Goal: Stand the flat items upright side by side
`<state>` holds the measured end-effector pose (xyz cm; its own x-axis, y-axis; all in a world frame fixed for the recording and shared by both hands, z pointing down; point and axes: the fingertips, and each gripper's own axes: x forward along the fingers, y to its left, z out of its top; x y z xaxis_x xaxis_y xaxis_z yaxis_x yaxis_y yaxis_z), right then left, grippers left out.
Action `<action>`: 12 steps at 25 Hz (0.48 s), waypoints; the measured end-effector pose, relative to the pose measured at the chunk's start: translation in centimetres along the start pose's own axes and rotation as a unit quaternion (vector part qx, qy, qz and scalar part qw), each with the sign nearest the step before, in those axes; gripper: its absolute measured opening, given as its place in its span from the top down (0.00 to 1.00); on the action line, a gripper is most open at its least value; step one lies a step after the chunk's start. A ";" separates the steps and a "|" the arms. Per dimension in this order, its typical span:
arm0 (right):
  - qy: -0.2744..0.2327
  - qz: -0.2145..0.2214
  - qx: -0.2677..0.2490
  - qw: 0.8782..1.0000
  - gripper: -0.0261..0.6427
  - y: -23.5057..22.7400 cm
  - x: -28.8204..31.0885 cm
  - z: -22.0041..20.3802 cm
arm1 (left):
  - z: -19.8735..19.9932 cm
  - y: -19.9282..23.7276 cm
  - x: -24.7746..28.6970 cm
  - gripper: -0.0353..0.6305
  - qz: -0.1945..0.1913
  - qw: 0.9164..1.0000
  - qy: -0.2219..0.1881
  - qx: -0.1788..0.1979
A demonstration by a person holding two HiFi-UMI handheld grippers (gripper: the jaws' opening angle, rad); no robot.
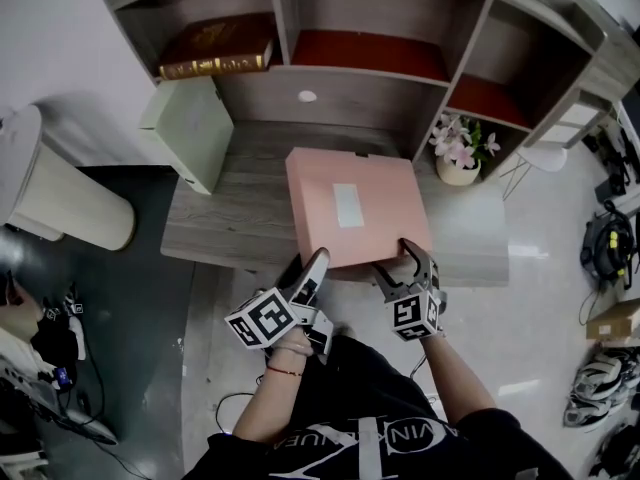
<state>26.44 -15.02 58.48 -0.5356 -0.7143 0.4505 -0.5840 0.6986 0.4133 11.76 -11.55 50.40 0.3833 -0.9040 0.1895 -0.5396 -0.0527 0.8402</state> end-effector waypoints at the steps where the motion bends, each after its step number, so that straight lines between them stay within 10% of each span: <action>1: -0.003 0.000 0.000 1.000 0.46 0.1 0.1 0.3 | 0.3 -0.1 -0.2 0.51 0.000 1.000 -0.003 0.001; 12: -0.047 0.024 0.007 0.999 0.46 1.8 2.7 5.9 | 6.0 -0.1 -2.6 0.51 0.020 0.999 -0.036 0.025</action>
<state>20.28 -15.94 55.78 -0.6182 -0.6807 0.3931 -0.5635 0.7324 0.3821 6.25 -11.72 46.78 0.3066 -0.9339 0.1841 -0.5908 -0.0351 0.8061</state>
